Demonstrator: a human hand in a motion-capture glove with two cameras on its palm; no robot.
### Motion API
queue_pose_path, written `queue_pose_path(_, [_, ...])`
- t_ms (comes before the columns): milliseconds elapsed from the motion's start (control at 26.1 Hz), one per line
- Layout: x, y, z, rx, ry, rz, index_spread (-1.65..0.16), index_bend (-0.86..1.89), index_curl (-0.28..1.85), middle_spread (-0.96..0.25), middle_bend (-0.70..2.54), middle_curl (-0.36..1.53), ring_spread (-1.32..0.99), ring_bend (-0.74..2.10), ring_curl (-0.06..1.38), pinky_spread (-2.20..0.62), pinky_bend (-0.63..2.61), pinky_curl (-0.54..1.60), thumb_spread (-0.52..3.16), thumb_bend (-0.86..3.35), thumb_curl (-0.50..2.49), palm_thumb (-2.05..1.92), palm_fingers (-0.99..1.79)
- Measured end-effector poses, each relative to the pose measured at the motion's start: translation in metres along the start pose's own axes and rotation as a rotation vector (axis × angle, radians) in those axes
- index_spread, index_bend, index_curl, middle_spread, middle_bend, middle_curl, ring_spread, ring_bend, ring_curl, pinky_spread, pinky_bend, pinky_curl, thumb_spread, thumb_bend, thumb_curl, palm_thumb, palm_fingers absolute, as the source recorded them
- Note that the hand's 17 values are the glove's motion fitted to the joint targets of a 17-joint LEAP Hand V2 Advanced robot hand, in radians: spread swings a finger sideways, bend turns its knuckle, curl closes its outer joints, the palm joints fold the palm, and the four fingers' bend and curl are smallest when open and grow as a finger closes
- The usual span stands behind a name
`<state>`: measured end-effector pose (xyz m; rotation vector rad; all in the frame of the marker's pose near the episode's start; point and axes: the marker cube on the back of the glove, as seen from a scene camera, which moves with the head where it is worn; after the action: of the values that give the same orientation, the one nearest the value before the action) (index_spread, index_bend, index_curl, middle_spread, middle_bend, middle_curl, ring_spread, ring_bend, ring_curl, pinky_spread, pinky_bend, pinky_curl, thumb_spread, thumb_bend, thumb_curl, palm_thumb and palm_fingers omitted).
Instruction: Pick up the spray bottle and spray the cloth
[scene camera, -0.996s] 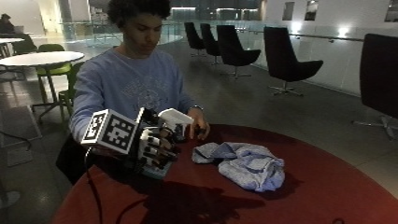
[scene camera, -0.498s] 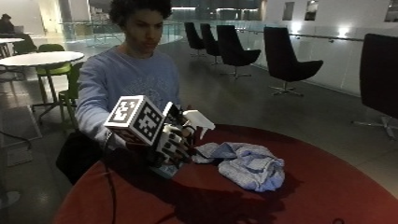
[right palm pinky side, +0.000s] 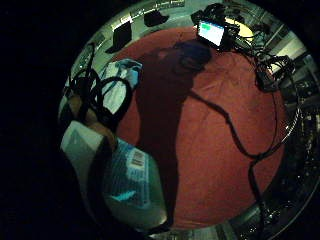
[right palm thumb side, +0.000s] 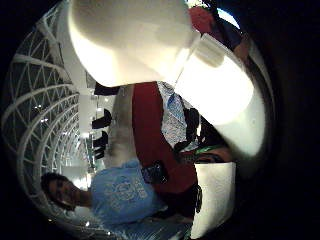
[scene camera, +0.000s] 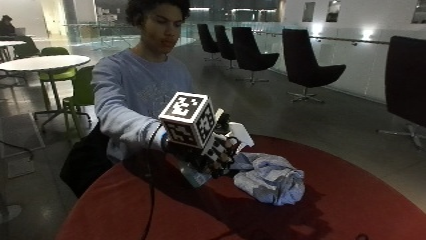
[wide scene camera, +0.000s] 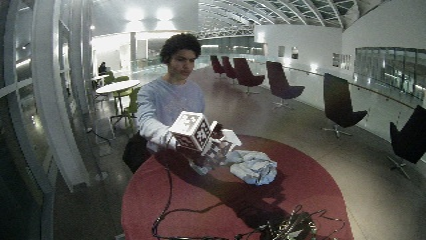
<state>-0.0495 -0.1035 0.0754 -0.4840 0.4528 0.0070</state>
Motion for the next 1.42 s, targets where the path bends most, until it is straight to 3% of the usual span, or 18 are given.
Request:
queue_pose_path(766, [-0.019,-0.023,0.022,-0.208,0.195,0.048,-0.23,0.12,0.28,-0.09,0.34,0.41,-0.1,0.62,0.38,-0.25,0.67,0.39,0.86,0.03,0.48,0.88,1.23])
queue_pose_path(1418, [-0.026,-0.025,0.025,-0.23,0.206,0.044,-0.23,0.12,0.3,-0.09,0.32,0.43,-0.11,0.62,0.39,-0.25,0.66,0.4,0.86,-0.02,0.53,0.91,1.24])
